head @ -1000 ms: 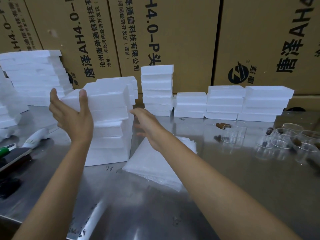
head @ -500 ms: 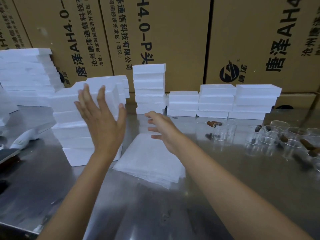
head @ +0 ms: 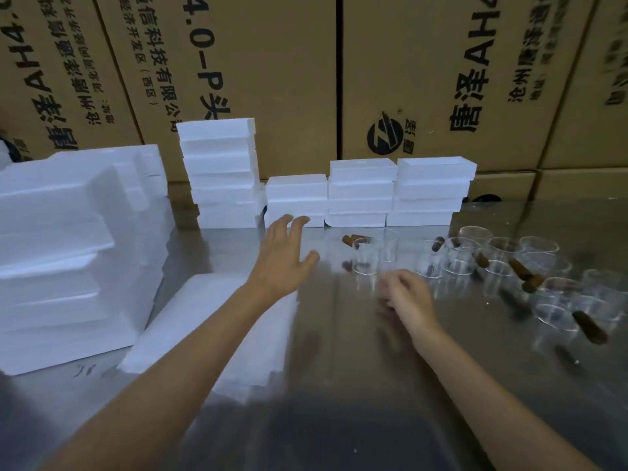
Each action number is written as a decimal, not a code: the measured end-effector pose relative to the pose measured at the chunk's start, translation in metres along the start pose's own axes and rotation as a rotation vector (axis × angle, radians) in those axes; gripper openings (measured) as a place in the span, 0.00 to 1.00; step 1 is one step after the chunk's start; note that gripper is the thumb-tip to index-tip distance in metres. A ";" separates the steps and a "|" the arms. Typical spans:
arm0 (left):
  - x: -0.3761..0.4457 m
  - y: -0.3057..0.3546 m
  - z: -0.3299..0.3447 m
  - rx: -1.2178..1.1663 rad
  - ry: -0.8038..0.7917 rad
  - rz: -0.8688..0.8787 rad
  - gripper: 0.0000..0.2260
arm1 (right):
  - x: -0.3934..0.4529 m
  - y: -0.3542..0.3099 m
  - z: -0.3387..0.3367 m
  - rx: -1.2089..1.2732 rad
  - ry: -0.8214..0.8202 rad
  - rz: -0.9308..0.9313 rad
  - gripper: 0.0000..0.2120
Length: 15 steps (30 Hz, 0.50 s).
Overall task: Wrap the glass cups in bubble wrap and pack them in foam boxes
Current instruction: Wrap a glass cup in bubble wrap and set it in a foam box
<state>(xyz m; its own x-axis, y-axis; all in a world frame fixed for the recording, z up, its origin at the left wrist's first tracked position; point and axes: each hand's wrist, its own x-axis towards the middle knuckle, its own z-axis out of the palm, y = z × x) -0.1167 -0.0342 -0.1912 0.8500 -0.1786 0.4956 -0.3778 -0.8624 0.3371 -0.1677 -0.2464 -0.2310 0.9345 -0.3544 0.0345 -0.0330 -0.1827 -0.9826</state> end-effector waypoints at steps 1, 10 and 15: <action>0.017 0.007 0.009 -0.019 -0.026 -0.003 0.28 | 0.005 0.009 -0.010 0.068 0.034 -0.004 0.09; 0.176 0.039 0.070 0.026 -0.116 -0.182 0.33 | 0.022 0.028 -0.010 0.209 0.029 -0.072 0.10; 0.242 0.047 0.091 0.068 -0.123 -0.281 0.36 | 0.024 0.031 -0.006 0.163 0.006 -0.078 0.07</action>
<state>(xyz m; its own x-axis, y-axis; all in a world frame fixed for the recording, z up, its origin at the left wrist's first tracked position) 0.1053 -0.1608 -0.1282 0.9572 0.0186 0.2889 -0.1003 -0.9149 0.3911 -0.1489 -0.2660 -0.2594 0.9298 -0.3507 0.1120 0.0976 -0.0586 -0.9935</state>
